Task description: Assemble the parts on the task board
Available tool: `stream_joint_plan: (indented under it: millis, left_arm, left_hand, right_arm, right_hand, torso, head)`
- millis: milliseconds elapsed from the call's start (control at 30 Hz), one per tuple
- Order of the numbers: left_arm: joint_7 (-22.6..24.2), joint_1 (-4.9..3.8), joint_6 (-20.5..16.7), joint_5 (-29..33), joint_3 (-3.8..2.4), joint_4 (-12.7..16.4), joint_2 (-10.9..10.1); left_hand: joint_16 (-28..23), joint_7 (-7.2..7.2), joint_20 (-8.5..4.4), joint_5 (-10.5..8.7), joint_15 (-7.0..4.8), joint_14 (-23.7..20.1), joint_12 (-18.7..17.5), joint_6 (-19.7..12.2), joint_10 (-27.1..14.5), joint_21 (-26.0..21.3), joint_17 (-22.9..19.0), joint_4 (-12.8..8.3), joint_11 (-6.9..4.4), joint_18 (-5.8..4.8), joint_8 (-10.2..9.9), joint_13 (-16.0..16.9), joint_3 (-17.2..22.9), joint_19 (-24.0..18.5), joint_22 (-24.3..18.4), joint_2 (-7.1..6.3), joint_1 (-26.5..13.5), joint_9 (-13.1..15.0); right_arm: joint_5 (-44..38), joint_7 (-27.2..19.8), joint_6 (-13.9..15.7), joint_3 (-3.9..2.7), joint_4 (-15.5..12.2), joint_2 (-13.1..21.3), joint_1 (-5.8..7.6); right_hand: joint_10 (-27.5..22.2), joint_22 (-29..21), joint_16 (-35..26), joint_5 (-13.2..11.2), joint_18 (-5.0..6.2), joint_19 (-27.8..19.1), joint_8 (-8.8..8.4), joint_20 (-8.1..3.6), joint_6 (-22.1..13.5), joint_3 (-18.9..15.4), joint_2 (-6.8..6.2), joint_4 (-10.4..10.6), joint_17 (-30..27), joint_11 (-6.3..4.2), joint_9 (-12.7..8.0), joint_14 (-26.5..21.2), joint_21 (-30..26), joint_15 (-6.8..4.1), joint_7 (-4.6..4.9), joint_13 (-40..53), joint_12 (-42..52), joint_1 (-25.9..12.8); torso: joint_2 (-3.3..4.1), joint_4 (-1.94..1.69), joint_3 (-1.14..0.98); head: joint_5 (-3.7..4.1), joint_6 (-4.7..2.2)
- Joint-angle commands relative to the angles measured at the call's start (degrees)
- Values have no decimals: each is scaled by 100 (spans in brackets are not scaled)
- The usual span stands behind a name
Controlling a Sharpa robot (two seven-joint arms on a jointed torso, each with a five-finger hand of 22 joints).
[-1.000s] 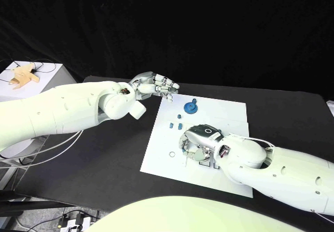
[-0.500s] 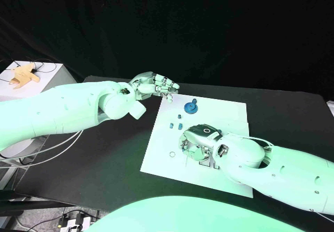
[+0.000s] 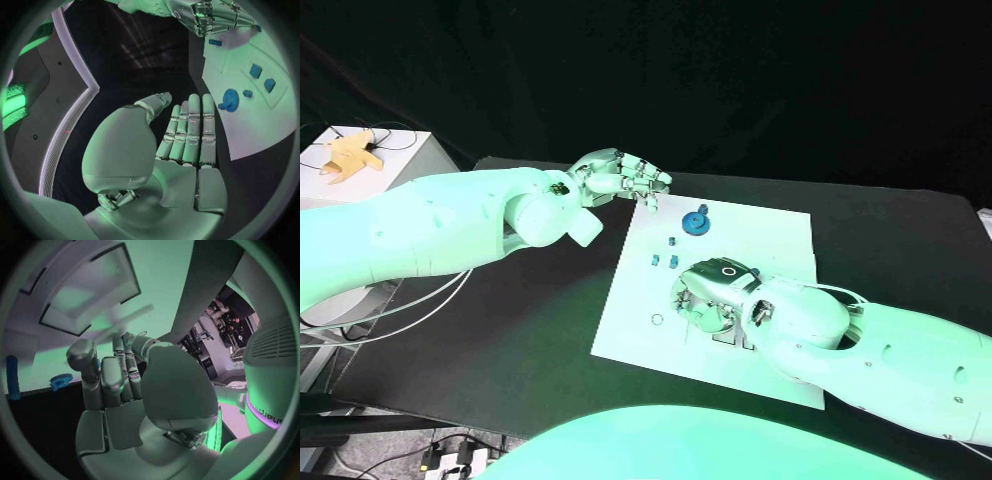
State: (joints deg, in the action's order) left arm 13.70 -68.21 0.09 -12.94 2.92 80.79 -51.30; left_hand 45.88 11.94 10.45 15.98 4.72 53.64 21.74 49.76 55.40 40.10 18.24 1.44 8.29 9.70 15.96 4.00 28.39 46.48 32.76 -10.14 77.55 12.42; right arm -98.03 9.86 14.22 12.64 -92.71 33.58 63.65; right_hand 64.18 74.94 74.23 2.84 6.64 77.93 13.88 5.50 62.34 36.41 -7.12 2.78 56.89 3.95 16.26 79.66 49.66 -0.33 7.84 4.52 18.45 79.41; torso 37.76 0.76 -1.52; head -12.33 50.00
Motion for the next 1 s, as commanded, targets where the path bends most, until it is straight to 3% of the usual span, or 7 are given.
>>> stream_joint_plan:
  millis: [33,433,1000]
  left_arm:
    - [18,-3,52,-1,-3,16,4]
    - [2,-3,63,-1,-3,18,6]
    - [-34,-3,80,-7,-3,27,8]
  left_hand:
    - [-20,27,26,12,34,22,-22,7,-20,-23,9,26,38,63,-31,5,1,8,-7,47,2,-8]
    - [-21,26,26,15,34,22,-23,7,-22,-27,10,33,37,64,-31,5,6,10,-10,57,1,-8]
    - [-25,25,25,20,32,18,-27,2,-29,-31,13,29,35,66,-35,4,12,12,-12,59,13,-11]
  right_arm:
    - [72,-10,-145,42,12,15,-47]
    - [696,92,178,31,-18,90,-41]
    - [2326,307,-57,-14,142,79,124]
  right_hand:
    - [58,679,-1,-5,-38,54,28,-7,-53,60,75,-6,15,8,34,38,50,-2,-9,-2,-38,-12]
    - [129,698,18,-5,-51,97,64,-18,-69,172,75,-78,63,-1,106,91,163,-14,-11,-17,-82,-77]
    - [139,687,9,-5,-45,85,69,-21,-93,223,83,-111,59,4,135,96,122,-13,-3,-24,-110,-103]
  torso:
    - [-2,-3,1]
    - [0,-6,7]
    - [-2,-6,12]
  head:
    - [3,0]
    - [1,0]
    - [-16,0]
